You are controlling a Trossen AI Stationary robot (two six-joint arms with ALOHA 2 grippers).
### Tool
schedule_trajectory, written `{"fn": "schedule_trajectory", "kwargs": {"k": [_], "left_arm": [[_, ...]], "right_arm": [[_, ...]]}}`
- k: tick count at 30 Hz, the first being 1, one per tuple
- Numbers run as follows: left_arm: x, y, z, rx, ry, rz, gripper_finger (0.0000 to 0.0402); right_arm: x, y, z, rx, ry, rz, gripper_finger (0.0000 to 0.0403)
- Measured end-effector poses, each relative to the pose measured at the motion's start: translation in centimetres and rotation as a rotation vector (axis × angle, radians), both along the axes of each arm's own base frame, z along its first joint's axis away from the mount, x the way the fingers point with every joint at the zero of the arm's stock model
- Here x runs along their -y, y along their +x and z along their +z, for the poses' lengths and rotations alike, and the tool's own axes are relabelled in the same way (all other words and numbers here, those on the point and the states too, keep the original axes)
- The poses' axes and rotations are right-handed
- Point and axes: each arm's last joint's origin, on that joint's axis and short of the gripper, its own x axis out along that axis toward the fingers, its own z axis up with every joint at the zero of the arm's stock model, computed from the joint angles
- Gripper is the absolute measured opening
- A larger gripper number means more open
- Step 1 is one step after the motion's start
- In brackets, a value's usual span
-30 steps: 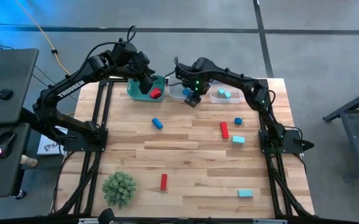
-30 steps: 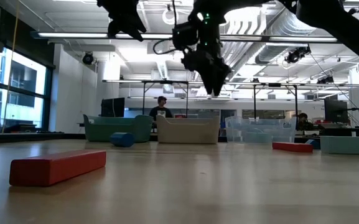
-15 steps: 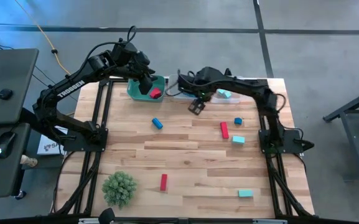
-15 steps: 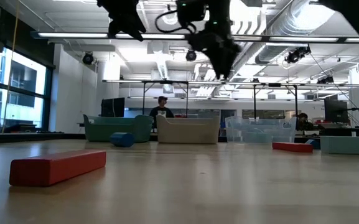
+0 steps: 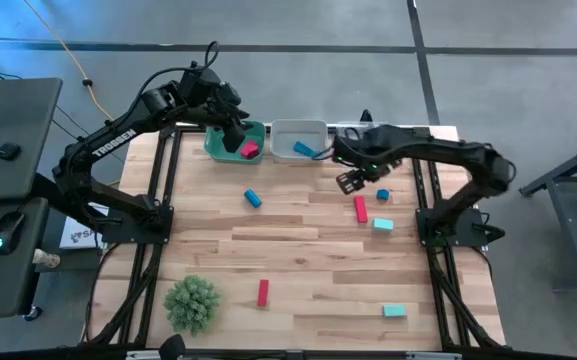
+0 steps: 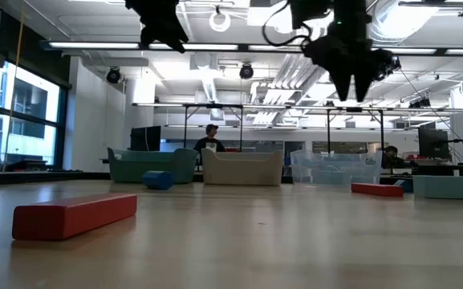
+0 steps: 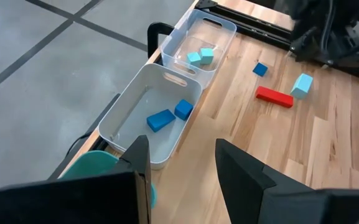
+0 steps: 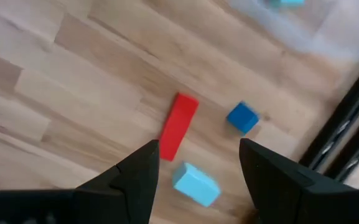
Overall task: Sort & place blocks by color
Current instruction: Put the red block into the green bin
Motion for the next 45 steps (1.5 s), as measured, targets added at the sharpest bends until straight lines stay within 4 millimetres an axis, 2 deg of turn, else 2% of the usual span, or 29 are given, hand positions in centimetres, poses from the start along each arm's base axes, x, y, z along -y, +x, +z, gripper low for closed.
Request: {"fn": "schedule_trajectory", "kwargs": {"k": [5,12,25,36,45], "left_arm": [[0.0,0.0,0.0,0.003,-0.005,0.005,0.0103],[0.0,0.0,0.0,0.003,-0.005,0.005,0.0103],[0.0,0.0,0.0,0.004,-0.008,0.007,0.0104],[0.0,0.0,0.0,0.014,-0.024,0.018,0.0104],[0.0,0.0,0.0,0.015,-0.025,0.016,0.0104]], "right_arm": [[-1.3,-2.4,-1.4,0.106,0.014,-0.152,0.021],[-2.3,-3.9,-4.7,0.16,0.039,-0.294,0.021],[-3.8,-3.4,-10.1,0.195,0.1,-0.333,0.021],[-3.8,-2.0,-13.5,0.054,0.119,-0.276,0.021],[-3.7,-1.4,-15.5,-0.018,0.122,-0.262,0.021]]}}
